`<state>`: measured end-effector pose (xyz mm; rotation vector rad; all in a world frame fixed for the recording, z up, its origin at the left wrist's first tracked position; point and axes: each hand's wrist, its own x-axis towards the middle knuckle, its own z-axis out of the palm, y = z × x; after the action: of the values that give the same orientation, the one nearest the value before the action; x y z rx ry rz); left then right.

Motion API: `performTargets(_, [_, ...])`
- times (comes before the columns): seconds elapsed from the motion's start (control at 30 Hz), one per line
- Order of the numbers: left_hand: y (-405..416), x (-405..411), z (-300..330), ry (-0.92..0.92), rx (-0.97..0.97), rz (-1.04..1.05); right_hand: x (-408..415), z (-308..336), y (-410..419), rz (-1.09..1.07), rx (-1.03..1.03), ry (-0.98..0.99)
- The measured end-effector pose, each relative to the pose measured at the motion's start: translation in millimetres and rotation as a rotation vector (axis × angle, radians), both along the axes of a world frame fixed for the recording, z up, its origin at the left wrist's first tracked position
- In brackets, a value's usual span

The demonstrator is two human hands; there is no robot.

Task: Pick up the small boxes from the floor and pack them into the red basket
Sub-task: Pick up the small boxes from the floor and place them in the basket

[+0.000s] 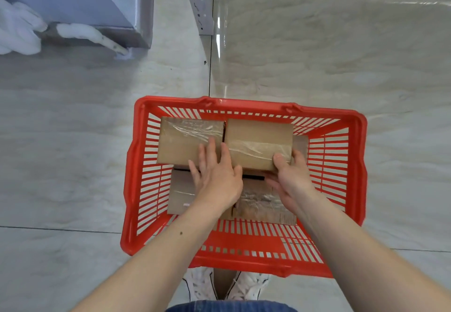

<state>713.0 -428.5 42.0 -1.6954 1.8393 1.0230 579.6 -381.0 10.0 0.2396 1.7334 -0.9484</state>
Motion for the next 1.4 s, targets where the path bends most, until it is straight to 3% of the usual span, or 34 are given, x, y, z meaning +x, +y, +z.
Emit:
performTargets(0.2, [7, 1, -1, -0.016, -0.004, -0.023, 0, -4, 4, 0.198, 0.059, 0.126])
performTargets(0.57, [14, -11, 104, 0.127, 0.08, 0.159, -4, 105, 31, 0.154, 0.187, 0.112])
performTargets(0.73, [24, -27, 169, 0.21, 0.071, 0.196, -13, 180, 47, 0.063, 0.092, 0.054])
performTargets(1.03, [69, -74, 259, 0.311, 0.087, 0.03, -38, 273, 115, -0.178, 0.023, 0.087])
performTargets(1.4, [188, -165, 296, 0.359, 0.164, -0.254, -99, 317, 258, -0.482, -0.005, 0.123])
